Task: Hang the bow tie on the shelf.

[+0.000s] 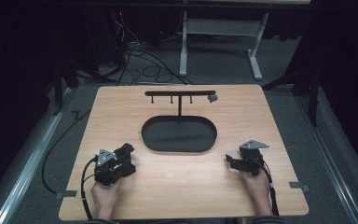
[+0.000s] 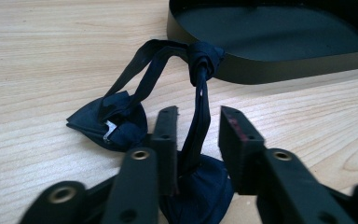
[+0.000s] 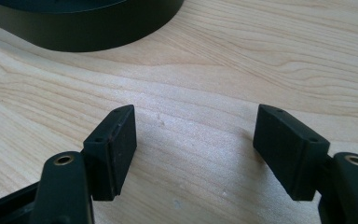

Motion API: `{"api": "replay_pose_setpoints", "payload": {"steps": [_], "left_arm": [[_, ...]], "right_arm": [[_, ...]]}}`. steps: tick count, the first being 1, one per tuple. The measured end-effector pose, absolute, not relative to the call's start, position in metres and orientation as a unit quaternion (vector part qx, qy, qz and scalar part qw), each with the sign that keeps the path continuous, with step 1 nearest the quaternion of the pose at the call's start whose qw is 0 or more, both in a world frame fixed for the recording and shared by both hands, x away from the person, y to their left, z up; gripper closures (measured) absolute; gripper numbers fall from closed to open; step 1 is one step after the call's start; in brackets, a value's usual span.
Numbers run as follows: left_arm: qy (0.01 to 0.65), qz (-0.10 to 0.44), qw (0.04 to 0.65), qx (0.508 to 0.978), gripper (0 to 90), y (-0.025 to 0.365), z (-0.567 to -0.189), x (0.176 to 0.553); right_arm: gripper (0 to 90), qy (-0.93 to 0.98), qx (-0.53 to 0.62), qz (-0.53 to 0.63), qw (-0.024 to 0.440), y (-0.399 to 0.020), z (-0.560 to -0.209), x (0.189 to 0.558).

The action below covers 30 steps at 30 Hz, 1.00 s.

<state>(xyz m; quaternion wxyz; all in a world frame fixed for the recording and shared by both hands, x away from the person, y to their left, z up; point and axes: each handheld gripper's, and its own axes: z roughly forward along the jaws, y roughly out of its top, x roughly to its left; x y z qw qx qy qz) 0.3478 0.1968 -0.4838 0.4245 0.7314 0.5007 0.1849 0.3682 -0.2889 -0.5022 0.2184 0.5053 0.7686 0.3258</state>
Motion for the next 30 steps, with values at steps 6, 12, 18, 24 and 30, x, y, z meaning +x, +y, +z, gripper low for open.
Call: {"api": "replay_pose_setpoints", "payload": {"steps": [6,12,18,24,30], "left_arm": [[0.492,0.189,0.424,0.736,84.2,0.195,-0.483,0.349],[0.489,0.192,0.425,0.737,88.7,0.196,-0.481,0.348],[0.482,0.199,0.431,0.736,88.9,0.195,-0.474,0.347],[0.472,0.209,0.443,0.733,89.0,0.193,-0.461,0.345],[0.459,0.212,0.458,0.731,89.1,0.189,-0.448,0.344]], "right_arm": [[31.5,0.769,0.505,0.326,0.218,-0.289,-0.502,0.368],[31.4,0.769,0.505,0.326,0.218,-0.289,-0.502,0.368],[31.4,0.769,0.505,0.326,0.218,-0.289,-0.502,0.368],[31.4,0.769,0.505,0.326,0.218,-0.289,-0.502,0.368],[31.3,0.769,0.505,0.326,0.218,-0.289,-0.502,0.368]]}}
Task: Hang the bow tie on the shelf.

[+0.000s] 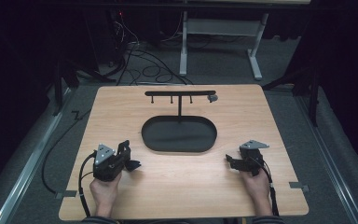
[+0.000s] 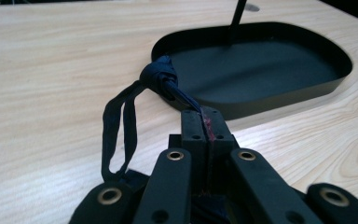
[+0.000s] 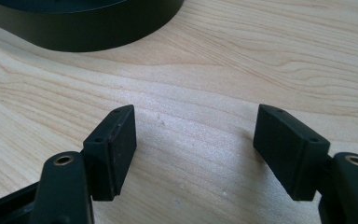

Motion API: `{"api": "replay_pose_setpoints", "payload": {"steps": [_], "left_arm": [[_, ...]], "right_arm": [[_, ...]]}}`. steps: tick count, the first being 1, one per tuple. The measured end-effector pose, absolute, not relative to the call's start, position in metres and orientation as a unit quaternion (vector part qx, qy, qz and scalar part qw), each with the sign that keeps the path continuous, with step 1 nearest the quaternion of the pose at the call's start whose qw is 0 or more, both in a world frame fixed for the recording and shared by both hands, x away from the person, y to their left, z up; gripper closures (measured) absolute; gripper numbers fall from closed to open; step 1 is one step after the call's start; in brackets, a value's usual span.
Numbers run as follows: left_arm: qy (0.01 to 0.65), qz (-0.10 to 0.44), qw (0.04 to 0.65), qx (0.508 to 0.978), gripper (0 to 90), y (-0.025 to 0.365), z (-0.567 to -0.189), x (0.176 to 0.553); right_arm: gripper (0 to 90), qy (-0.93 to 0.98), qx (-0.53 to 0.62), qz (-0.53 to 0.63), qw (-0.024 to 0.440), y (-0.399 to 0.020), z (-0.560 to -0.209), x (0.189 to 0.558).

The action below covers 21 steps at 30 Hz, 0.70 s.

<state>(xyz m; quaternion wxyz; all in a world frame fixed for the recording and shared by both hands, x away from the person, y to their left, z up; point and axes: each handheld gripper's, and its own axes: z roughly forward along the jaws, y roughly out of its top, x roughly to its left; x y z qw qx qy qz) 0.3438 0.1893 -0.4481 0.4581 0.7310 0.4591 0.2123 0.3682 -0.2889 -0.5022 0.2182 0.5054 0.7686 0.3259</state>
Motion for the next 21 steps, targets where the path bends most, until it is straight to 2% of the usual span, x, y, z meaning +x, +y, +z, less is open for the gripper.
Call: {"api": "replay_pose_setpoints", "payload": {"steps": [21], "left_arm": [[0.433,0.204,0.483,0.733,89.2,0.175,-0.421,0.354]], "right_arm": [[31.3,0.767,0.507,0.328,0.216,-0.29,-0.502,0.368]]}}
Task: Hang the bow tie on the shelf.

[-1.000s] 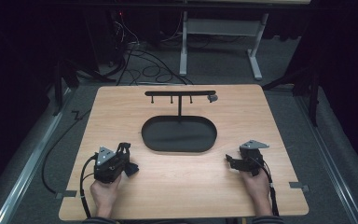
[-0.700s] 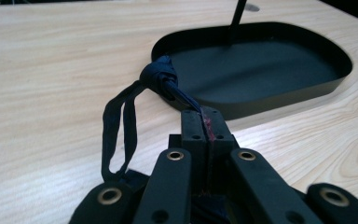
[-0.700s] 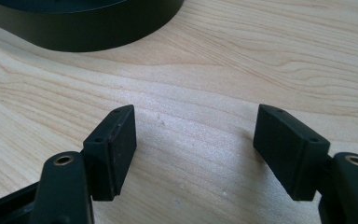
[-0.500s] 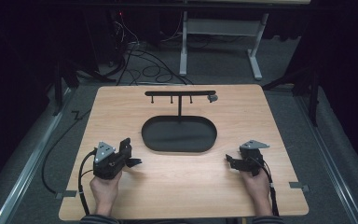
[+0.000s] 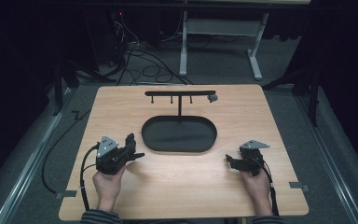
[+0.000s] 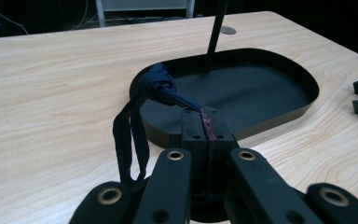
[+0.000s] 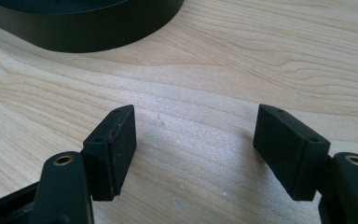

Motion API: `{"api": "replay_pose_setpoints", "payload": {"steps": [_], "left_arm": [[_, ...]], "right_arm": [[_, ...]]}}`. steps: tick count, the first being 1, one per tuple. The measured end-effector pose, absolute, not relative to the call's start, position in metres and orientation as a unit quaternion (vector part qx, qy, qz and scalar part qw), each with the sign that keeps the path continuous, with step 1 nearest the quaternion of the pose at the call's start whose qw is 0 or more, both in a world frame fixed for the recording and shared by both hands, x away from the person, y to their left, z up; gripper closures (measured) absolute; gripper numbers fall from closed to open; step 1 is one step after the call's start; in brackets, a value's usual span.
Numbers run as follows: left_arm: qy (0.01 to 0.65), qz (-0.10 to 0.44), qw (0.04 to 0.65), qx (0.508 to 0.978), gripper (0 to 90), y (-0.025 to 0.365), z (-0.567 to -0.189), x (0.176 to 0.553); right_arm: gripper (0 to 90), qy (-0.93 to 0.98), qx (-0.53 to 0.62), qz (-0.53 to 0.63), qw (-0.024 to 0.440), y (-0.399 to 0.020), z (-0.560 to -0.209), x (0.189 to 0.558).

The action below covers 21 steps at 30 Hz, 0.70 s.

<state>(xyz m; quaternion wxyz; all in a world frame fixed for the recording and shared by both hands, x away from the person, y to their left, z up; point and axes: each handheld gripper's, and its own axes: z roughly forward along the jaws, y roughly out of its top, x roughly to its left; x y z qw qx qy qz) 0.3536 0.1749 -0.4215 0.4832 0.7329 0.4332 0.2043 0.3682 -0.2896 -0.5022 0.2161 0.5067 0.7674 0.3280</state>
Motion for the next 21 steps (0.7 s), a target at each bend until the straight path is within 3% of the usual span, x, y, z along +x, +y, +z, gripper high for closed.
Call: {"api": "replay_pose_setpoints", "payload": {"steps": [21], "left_arm": [[0.417,0.199,0.504,0.729,89.2,0.162,-0.398,0.371]], "right_arm": [[31.3,0.767,0.506,0.329,0.216,-0.29,-0.502,0.368]]}}
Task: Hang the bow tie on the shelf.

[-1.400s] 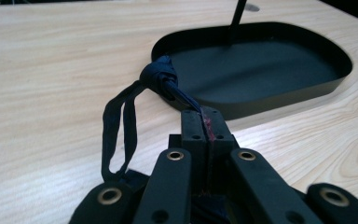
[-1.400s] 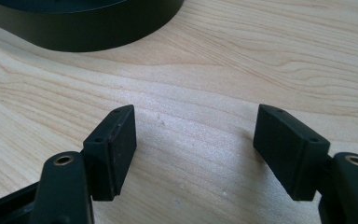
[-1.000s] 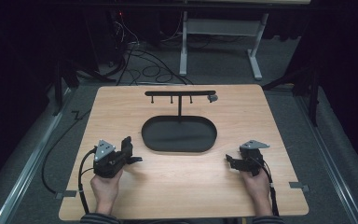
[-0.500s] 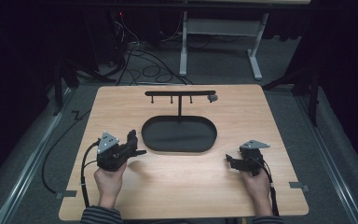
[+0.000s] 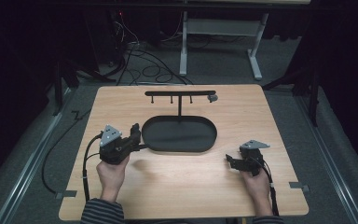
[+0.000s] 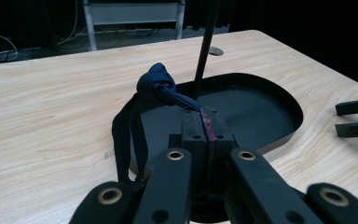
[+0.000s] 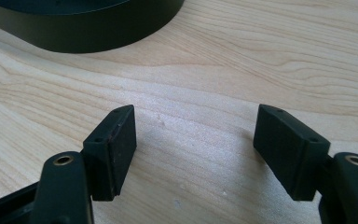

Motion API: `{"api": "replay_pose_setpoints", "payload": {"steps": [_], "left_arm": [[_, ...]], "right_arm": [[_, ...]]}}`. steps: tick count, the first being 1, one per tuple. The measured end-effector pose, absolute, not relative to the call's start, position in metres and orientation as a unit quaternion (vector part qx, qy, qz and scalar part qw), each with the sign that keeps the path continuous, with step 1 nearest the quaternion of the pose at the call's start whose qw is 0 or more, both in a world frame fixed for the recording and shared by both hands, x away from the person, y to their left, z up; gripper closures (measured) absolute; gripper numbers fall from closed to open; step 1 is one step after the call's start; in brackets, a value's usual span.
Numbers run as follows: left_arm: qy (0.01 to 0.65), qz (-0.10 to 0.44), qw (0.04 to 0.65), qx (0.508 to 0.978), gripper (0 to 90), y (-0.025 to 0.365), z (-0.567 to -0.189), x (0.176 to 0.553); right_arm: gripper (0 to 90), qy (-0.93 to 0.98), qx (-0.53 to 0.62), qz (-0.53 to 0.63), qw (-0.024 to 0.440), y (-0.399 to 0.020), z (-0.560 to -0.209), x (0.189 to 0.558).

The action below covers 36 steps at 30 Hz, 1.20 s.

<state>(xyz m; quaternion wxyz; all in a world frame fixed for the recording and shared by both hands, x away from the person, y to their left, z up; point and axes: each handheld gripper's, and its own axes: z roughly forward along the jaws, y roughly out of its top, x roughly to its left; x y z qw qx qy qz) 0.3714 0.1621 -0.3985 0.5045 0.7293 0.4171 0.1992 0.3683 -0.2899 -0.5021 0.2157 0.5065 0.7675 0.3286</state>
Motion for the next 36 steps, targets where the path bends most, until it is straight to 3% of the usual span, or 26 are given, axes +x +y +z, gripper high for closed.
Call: {"api": "replay_pose_setpoints", "payload": {"steps": [36], "left_arm": [[0.39,0.186,0.52,0.737,89.2,0.136,-0.367,0.402]], "right_arm": [[31.2,0.767,0.507,0.329,0.215,-0.29,-0.502,0.368]]}}
